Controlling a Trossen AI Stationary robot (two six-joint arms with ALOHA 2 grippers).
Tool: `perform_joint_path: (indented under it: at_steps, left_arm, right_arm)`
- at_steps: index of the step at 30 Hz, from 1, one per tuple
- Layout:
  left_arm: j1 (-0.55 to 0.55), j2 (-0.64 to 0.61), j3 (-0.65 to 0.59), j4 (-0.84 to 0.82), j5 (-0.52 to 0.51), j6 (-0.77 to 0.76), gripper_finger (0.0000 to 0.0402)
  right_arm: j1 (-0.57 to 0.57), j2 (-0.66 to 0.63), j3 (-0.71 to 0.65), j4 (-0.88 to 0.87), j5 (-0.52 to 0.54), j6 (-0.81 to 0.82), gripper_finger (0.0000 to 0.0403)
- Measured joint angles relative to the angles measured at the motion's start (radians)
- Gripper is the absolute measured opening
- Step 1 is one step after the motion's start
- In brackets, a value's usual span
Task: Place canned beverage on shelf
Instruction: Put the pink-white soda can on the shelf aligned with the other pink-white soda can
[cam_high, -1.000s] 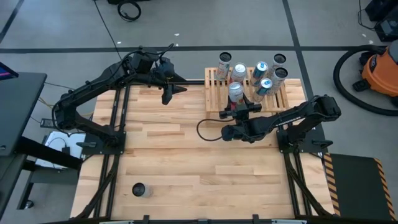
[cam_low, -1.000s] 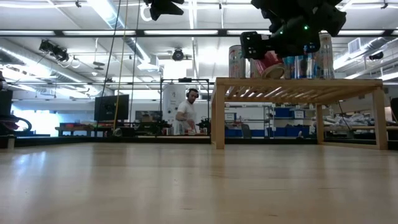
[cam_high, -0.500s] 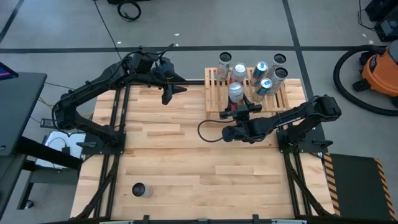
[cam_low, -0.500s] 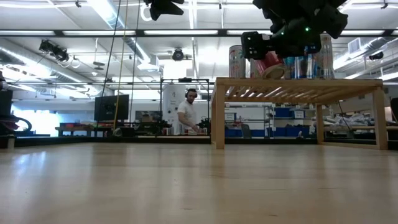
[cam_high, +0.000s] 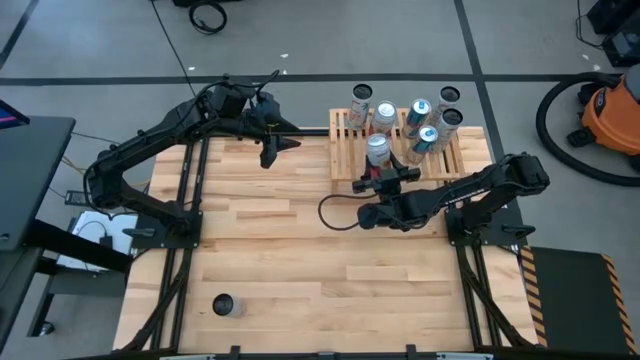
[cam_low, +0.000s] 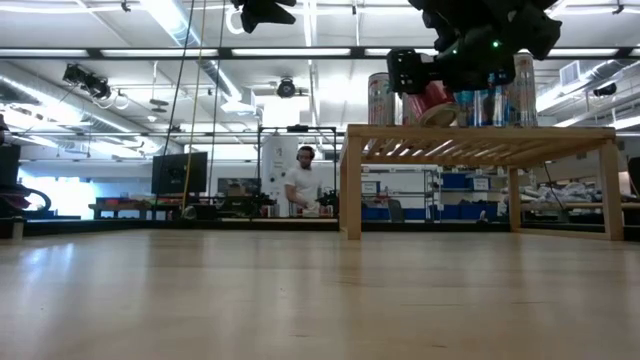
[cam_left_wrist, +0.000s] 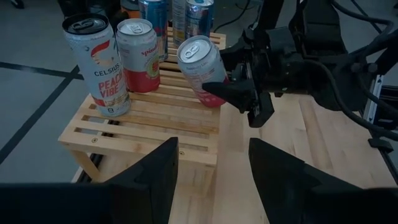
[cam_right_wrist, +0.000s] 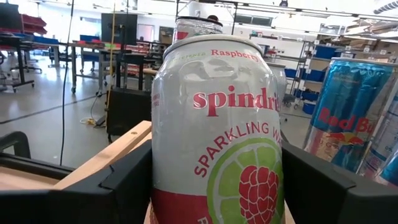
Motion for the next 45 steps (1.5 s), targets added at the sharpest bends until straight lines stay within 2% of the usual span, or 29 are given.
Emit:
perform_joint_path:
  at_steps: [5, 22, 45]
  left_arm:
    - [0.000, 0.000, 0.000, 0.000, 0.000, 0.000, 0.0197]
    - [0.000, 0.000, 0.000, 0.000, 0.000, -0.001, 0.0197]
    - [0.000, 0.000, 0.000, 0.000, 0.000, -0.003, 0.0197]
  right_arm:
    - [0.000, 0.000, 0.000, 0.039, -0.002, -0.053, 0.0301]
    - [-0.004, -0.001, 0.000, 0.038, -0.016, -0.051, 0.0305]
    - [-0.005, 0.000, -0.001, 0.043, -0.024, -0.049, 0.0329]
